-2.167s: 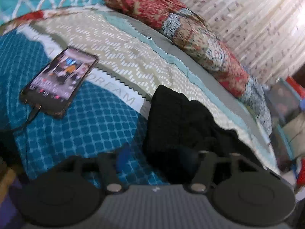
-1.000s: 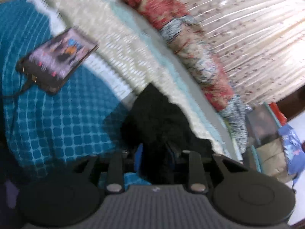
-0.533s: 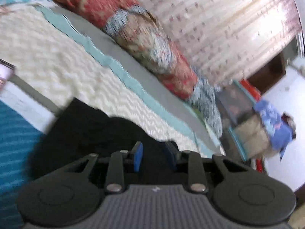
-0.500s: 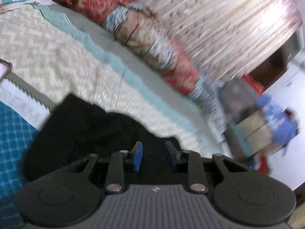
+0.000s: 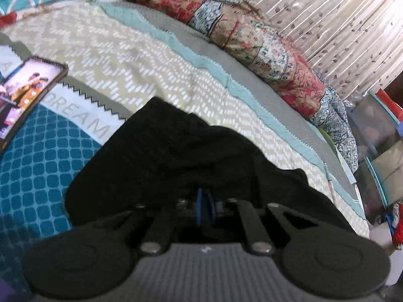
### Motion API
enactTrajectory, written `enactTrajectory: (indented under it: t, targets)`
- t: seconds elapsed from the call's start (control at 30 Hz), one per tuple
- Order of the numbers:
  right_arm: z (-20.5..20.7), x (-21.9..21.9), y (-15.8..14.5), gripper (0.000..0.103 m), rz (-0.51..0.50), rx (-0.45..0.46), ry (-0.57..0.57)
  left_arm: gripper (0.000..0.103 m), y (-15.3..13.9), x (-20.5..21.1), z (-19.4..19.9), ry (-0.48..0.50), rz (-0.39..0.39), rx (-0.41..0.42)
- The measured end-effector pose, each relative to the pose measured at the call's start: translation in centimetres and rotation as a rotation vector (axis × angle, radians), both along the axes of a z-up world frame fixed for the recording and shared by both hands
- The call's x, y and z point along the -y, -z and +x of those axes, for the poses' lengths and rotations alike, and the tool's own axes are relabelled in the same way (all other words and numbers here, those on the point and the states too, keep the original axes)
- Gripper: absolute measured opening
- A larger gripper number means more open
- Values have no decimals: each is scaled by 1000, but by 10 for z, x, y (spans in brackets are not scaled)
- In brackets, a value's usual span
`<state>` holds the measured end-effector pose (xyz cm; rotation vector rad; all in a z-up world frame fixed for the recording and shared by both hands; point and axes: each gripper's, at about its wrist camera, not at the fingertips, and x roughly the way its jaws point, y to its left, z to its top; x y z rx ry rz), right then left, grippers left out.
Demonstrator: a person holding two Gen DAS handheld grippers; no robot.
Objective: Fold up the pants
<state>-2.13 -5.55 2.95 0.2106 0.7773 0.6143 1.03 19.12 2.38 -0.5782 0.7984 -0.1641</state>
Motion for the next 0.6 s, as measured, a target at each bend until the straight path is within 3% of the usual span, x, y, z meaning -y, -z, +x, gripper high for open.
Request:
enactTrajectory:
  t: [0.2, 0.37, 0.6]
  targets:
    - [1, 49, -6, 33, 11, 11, 117, 15, -20, 32, -20, 83, 38, 62]
    - [0, 82, -2, 33, 32, -13, 210, 17, -11, 59, -31, 161, 127, 56]
    - [6, 92, 40, 32, 38, -184, 258, 18, 15, 57, -27, 138, 146, -21]
